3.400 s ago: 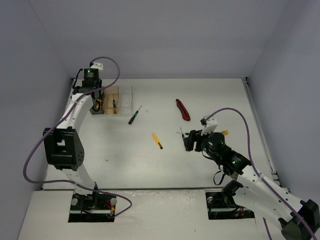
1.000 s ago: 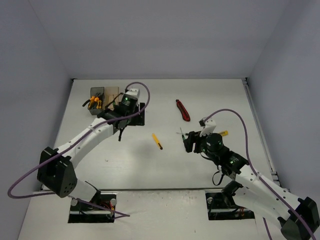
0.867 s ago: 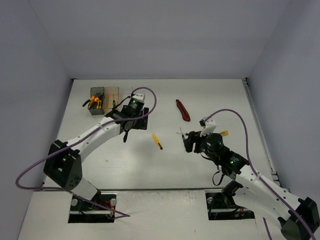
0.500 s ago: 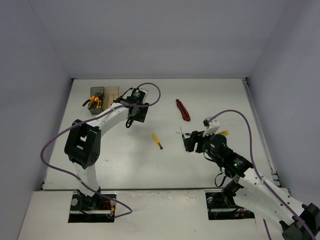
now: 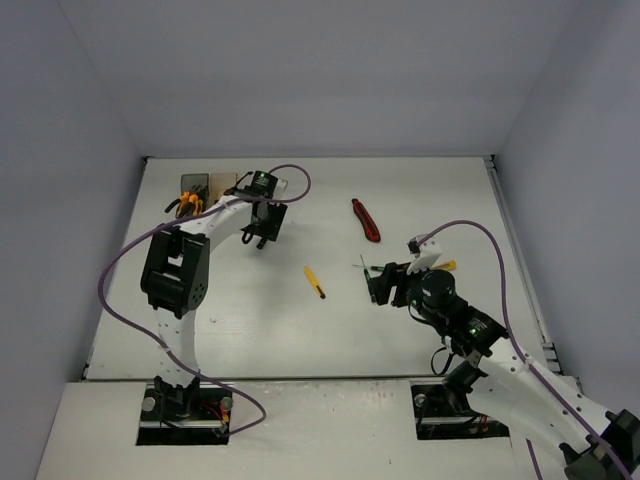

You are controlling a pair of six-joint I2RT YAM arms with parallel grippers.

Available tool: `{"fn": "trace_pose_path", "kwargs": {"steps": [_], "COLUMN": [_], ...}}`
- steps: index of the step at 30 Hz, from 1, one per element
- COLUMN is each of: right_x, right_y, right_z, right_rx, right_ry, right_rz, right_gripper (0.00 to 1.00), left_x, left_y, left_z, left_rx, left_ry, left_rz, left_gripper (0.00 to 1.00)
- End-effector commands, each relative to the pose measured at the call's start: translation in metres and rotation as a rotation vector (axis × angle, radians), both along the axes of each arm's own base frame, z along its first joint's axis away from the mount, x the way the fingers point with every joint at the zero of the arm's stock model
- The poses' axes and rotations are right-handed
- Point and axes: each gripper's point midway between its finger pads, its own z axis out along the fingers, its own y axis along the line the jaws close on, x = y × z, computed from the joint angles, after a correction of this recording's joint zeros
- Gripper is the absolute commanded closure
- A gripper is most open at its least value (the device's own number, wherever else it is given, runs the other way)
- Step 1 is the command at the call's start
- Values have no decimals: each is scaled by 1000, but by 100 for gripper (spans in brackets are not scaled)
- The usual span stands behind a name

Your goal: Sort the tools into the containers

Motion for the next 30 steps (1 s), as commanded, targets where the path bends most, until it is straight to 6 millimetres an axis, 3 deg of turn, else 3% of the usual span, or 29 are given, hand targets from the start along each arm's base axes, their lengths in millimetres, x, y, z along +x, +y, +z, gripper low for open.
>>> {"fn": "trace_pose_path", "kwargs": {"steps": [1, 6, 10, 12, 15, 19, 24, 30], "right_x": [4, 4, 3, 3, 3, 3, 2, 2], "right_y": [3, 2, 2, 2, 2, 2, 3, 2], "right_z": [13, 12, 12, 12, 12, 11, 15, 12], "right_rx": [41, 39, 43, 44, 45, 46, 55, 50], "right_ry": [-36, -32, -34, -34, -33, -30, -36, -34], "right_rz": [-5, -7, -6, -8, -8, -9, -1, -5], "right_gripper": [39, 39, 39, 39, 39, 39, 39, 39], "left_x": [10, 7, 1, -4, -11, -18, -10, 17], "left_y": [-16, -20, -23, -27, -35, -39, -1, 62], "left_z": [14, 0, -1, 6, 23, 67, 128, 147], "left_rx": [-57, -69, -90, -104, -127, -168, -204, -202], "left_ry": [-23, 14, 27, 18, -10, -102, -246, -300], "left_rz": [-37, -29, -23, -27, -25, 32, 187, 376], "left_gripper": [49, 63, 82, 97, 100, 100, 100, 100]}}
